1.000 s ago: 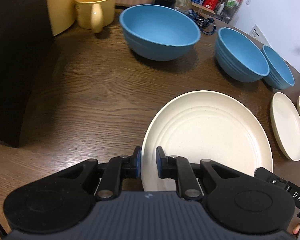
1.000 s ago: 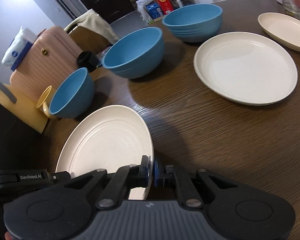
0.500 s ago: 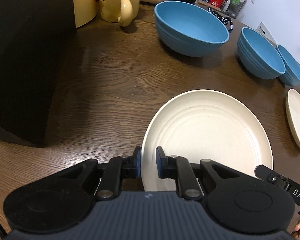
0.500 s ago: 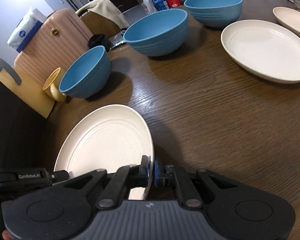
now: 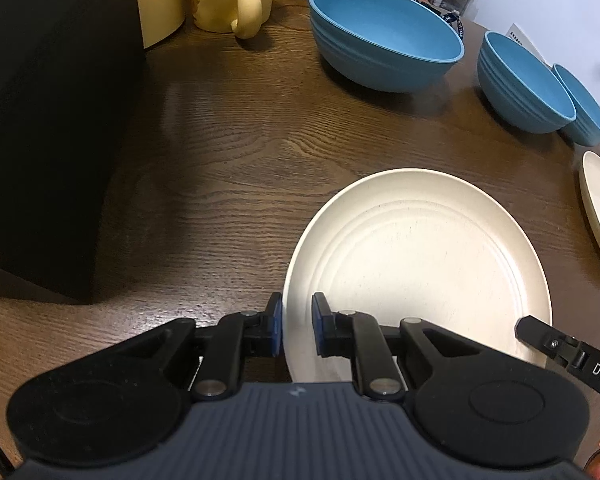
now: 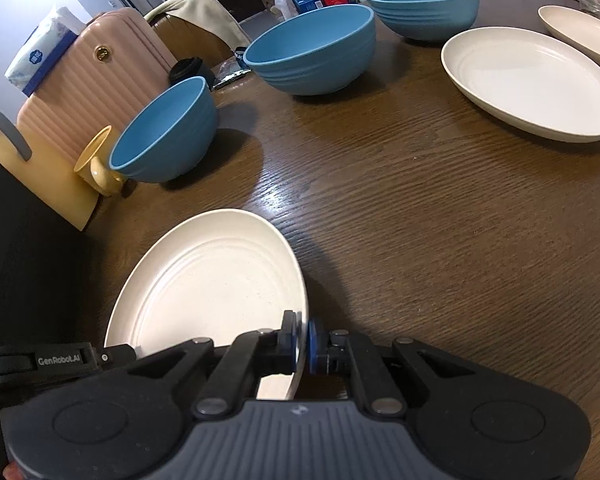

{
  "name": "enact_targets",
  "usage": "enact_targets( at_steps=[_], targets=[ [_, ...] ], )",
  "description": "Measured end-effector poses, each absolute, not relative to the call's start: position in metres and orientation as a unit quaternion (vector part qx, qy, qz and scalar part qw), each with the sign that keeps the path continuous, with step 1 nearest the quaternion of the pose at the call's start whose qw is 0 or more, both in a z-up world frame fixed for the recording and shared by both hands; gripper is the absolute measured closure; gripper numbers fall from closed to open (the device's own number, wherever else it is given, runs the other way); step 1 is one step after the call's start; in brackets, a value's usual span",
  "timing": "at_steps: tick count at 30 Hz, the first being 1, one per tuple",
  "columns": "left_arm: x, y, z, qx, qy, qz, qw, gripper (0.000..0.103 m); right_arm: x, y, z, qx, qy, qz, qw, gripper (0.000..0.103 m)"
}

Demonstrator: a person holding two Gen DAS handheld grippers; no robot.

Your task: Organize plates and bowls

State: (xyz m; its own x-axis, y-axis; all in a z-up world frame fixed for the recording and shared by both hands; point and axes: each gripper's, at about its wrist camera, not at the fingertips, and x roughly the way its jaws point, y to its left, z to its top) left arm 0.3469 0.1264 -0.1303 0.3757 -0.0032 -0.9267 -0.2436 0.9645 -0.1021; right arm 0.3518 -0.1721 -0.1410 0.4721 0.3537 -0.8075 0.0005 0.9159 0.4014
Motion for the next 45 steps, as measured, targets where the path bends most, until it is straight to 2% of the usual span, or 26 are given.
enact_targets(
  at_steps=[14, 17, 19, 20, 22, 23, 25, 28, 29, 31, 45],
  targets=[
    [0.347, 0.126, -0.131, -0.098, 0.554, 0.055, 0.825, 0.086, 0.352, -0.168, -0.147, 0.176, 0.509, 0.085, 0.839, 0.093],
    [0.346, 0.128, -0.130, -0.095, 0.551, 0.055, 0.827, 0.073, 0.351, -0.169, -0.145, 0.176, 0.506, 0.076, 0.841, 0.089],
    [0.345, 0.131, -0.127, -0.094, 0.545, 0.060, 0.831, 0.058, 0.350, -0.170, -0.142, 0.176, 0.502, 0.074, 0.844, 0.079],
    [0.345, 0.133, -0.125, -0.095, 0.542, 0.060, 0.833, 0.055, 0.349, -0.171, -0.141, 0.176, 0.499, 0.072, 0.846, 0.075],
    [0.343, 0.136, -0.121, -0.093, 0.536, 0.063, 0.836, 0.039, 0.347, -0.174, -0.137, 0.177, 0.493, 0.069, 0.849, 0.049],
    [0.341, 0.137, -0.118, -0.092, 0.532, 0.065, 0.839, 0.034, 0.346, -0.175, -0.136, 0.177, 0.490, 0.067, 0.851, 0.043],
    [0.339, 0.138, -0.113, -0.090, 0.522, 0.067, 0.845, 0.019, 0.344, -0.178, -0.132, 0.175, 0.485, 0.063, 0.855, 0.028],
    [0.334, 0.139, -0.106, -0.089, 0.512, 0.067, 0.852, 0.005, 0.339, -0.180, -0.126, 0.170, 0.479, 0.057, 0.859, 0.013],
    [0.333, 0.140, -0.104, -0.091, 0.508, 0.066, 0.854, 0.002, 0.338, -0.180, -0.125, 0.167, 0.477, 0.056, 0.861, 0.012],
    [0.329, 0.141, -0.100, -0.091, 0.499, 0.068, 0.859, 0.000, 0.334, -0.180, -0.121, 0.162, 0.474, 0.053, 0.864, 0.001],
    [0.306, 0.140, -0.075, -0.097, 0.466, 0.050, 0.878, 0.000, 0.307, -0.176, -0.096, 0.129, 0.457, 0.047, 0.879, 0.000]
  ],
)
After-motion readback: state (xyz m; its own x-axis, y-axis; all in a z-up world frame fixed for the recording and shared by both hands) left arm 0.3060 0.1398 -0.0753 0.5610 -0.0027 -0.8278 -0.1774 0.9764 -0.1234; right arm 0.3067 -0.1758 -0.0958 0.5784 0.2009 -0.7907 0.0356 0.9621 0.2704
